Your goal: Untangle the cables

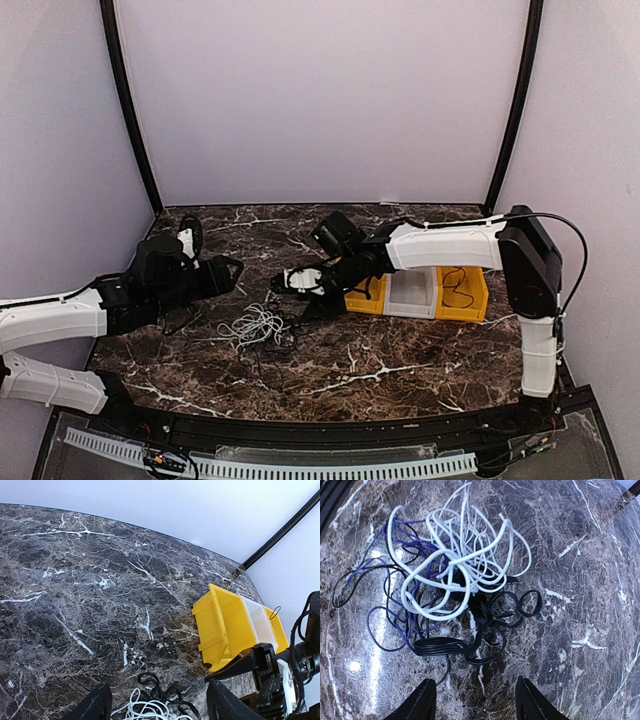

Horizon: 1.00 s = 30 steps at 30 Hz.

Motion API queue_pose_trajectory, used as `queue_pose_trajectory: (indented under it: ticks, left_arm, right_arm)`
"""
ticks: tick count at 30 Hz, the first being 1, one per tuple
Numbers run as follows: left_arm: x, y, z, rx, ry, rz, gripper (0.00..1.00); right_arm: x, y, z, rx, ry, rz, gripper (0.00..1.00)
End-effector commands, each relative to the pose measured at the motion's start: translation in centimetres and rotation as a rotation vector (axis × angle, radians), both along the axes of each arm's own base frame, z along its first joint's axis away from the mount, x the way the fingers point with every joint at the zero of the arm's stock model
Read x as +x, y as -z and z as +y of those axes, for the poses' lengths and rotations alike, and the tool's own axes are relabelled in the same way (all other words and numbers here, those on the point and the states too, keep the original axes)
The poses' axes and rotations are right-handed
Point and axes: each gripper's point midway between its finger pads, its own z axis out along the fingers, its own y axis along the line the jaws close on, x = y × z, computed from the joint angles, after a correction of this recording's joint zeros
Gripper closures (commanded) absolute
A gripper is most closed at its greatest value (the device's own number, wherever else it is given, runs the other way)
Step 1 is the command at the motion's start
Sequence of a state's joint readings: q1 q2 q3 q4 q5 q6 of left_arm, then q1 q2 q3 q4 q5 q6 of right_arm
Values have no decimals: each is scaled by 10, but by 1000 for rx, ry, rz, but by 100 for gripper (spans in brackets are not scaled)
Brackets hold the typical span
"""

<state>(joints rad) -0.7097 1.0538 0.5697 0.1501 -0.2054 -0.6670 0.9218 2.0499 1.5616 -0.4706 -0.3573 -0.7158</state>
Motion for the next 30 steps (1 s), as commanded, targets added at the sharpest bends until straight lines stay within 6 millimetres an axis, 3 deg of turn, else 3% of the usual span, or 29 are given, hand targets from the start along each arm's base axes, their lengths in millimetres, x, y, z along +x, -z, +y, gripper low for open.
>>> queue_pose_trajectory:
  ticks: [1,9,18,30]
  left_arm:
    - [-6,10,11,20,-30,23,33]
    - [-9,12,11,-3,-26,28,33]
    - [-11,13,15,-15,-37,24,33]
    - [-11,16,15,-8,-38,21,33]
  right_arm:
    - [8,4,2,-27,-2,-154,45]
    - [6,9,15,-13,-17,-231,46]
    - [-14,17,34,-4,-101,-241,52]
    - [-35,18,40,27,-176,-224,61]
